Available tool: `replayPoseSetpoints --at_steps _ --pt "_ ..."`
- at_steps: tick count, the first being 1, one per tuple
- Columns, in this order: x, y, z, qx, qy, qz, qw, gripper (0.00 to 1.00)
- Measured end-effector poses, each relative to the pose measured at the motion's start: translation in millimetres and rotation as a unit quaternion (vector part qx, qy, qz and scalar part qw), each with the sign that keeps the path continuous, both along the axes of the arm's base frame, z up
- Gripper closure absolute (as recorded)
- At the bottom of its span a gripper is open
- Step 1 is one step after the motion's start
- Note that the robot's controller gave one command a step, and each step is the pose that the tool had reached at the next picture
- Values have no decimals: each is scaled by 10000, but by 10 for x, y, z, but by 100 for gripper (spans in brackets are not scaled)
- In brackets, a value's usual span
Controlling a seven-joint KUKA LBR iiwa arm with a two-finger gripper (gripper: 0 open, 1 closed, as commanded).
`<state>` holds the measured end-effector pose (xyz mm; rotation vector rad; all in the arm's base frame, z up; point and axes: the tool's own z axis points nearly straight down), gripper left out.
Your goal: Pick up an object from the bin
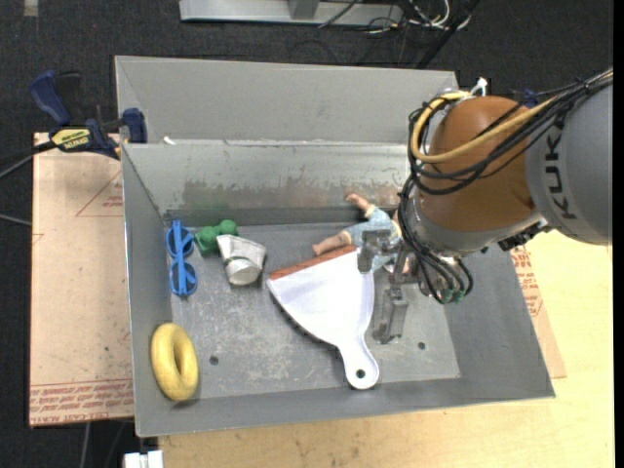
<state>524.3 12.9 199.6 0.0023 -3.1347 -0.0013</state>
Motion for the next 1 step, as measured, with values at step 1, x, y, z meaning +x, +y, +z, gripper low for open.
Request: replayPoseSetpoints --at_steps 1 --pt "17 0 41 1 -39 -2 10000 0"
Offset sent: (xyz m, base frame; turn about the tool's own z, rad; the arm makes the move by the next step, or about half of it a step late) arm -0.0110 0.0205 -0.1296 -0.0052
